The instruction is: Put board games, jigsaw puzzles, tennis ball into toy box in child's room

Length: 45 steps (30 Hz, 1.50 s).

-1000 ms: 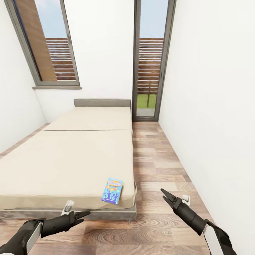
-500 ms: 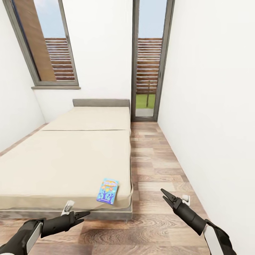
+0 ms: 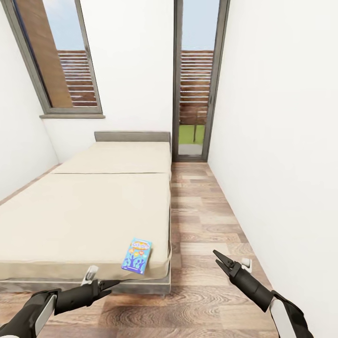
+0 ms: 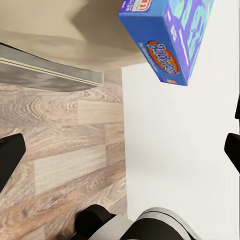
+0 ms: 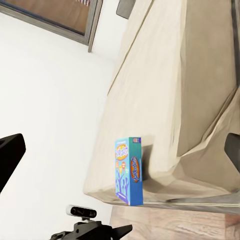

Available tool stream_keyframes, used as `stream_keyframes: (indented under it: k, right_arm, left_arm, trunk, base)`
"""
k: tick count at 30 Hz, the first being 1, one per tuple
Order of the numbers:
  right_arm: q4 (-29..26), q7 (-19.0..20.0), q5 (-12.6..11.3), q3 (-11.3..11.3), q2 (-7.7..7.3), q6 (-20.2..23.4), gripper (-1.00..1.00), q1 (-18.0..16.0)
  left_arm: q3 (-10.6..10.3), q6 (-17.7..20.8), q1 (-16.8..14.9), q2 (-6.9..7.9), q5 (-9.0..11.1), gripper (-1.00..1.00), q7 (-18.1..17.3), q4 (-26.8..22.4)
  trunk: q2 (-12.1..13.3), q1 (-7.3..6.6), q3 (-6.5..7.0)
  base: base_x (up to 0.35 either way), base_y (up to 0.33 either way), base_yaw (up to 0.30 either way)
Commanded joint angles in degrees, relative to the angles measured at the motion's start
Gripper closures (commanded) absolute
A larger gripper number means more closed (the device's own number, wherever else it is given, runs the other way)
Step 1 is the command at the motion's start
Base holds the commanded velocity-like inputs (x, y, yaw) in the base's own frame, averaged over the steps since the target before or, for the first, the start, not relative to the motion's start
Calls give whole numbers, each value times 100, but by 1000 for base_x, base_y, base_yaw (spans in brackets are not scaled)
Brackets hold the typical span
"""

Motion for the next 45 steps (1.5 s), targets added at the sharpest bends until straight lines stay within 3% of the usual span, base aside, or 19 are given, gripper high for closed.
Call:
stream_keyframes:
  k: [1,9,20,45]
  right_arm:
    - [0,9,-14,-14,5,36,-100,-4]
    - [1,9,-14,-8,5,34,-100,-4]
    - [0,11,-14,-5,5,37,-100,-4]
    - [1,16,-7,51,5,29,-100,-1]
  left_arm:
    - [1,44,-3,0,19,-100,-74,-10]
    - [-23,44,-3,0,6,-100,-433,-30]
    - [-36,46,-3,0,3,-100,-505,-33]
    - [-29,40,-3,1,3,-100,-502,-33]
  trunk:
    - [-2,-1,-5]
    - [-2,-1,-5]
    - [439,-243,192]
    - [439,-243,192]
  base:
    - [3,-6,0]
    - [1,-2,0]
    - [0,0,0]
    - [38,0,0]
